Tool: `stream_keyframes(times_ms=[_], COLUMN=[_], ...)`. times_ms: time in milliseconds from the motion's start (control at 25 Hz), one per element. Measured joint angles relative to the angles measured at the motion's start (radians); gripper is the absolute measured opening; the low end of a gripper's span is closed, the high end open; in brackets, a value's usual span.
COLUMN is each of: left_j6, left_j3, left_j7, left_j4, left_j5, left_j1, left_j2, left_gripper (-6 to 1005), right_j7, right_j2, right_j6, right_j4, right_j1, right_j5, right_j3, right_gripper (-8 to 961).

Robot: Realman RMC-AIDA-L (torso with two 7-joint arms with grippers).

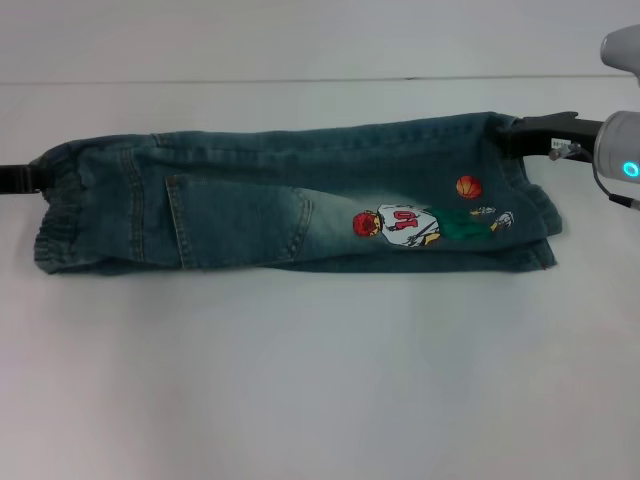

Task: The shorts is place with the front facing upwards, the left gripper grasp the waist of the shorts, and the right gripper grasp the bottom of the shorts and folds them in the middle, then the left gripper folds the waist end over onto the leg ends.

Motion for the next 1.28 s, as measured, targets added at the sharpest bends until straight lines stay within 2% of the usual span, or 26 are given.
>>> stream_keyframes(times_ms=[280,400,520,960,1040,1160,1280], left_j6=[-0.024,-0.046,-0.052,-0.048,-0.048,-0.032,0.042], left_j3=[0.014,0.020,0.029,0.023,0.020,0.018,0.017], left_j7=[-0.007,-0.007,-0.008,-0.009,-0.010,-0.010,0.006], left_j4=[-0.002,-0.008,-0.029,-0.017,-0.004,0.025,0.051], left_j5=[-0.007,0.002,0.004,0.001,-0.008,-0.039,-0.105], left_j1=[-0.018,-0.024,-0.028,-0.007,0.003,0.028,0.054], left_j2=[-0.007,-0.012,-0.006,-0.008,-0.009,-0.012,-0.007], left_gripper=[50,148,246,527,606,725,835], right_j7=[0.084,0.115,0.117,0.122,0.130,0.140,0.143], right_j2=[-0.004,-0.006,-0.006,-0.011,-0.014,-0.016,-0.021], right_j6=[0.019,0.020,0.025,0.017,-0.002,-0.074,-0.226], right_j4=[0.003,0.000,0.000,-0.006,-0.014,-0.040,-0.085], right_j1=[0.015,0.016,0.016,-0.001,-0.011,-0.032,-0.068], right_j5=[-0.042,-0.058,-0.059,-0.056,-0.054,-0.049,-0.029], right_j3=[-0.025,-0.026,-0.026,-0.017,-0.012,0.018,0.044], right_gripper=[126,141,155,382,621,726,831])
